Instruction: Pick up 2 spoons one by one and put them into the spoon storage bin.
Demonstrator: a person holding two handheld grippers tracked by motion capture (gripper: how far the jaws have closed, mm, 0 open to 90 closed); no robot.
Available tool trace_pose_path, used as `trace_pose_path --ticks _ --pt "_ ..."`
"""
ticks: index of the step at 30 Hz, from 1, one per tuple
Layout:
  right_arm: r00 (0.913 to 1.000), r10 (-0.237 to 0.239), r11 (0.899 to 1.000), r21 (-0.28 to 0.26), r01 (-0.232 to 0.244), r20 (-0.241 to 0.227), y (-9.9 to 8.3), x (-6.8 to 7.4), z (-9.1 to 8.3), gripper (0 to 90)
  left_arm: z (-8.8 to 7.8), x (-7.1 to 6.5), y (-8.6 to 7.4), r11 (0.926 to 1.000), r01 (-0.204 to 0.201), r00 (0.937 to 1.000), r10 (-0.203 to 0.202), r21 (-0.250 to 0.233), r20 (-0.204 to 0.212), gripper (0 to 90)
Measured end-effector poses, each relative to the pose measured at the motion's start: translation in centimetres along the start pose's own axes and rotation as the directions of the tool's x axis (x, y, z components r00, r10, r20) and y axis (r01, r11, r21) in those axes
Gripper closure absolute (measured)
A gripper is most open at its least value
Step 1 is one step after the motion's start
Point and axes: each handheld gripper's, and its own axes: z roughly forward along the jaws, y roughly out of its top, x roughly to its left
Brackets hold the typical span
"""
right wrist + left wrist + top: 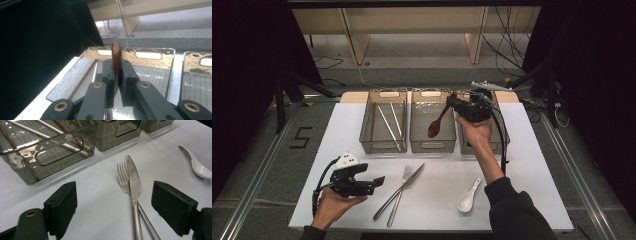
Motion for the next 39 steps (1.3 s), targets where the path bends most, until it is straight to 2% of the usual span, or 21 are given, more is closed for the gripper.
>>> trace_pose_path --ticks 8,20,25,33,39 --pt "0.9996 0.012 1.0 0.023 -0.012 0.025 -0.4 -0.5 1.7 84.5 -0.2 -0.2 -0.7 0.9997 0.004 1.0 -0.004 -0.024 -0.002 20.2" --pt "0.9987 0.038 0.997 0.067 -0.04 0.034 -1.7 -0.9 4.0 84.4 -0.2 -0.3 -1.0 0.9999 -0.004 1.0 0.004 -0.017 -0.008 20.1" --pt "0.9981 0.051 0.995 0.086 -0.054 0.032 -2.3 -0.8 5.0 84.3 -0.2 -0.4 -1.1 0.9999 -0.01 0.9999 0.01 -0.011 -0.005 20.1" --pt "0.9986 0.048 0.99 0.131 -0.051 0.023 -3.1 -0.5 6.3 84.1 0.1 -0.6 -1.2 1.0 -0.009 1.0 0.009 -0.002 -0.001 20.0" --pt "0.9985 0.051 0.988 0.141 -0.054 0.021 -3.4 -0.6 6.9 84.0 0.2 -0.8 -1.3 0.9998 -0.019 0.9998 0.019 -0.004 0.0 19.9"
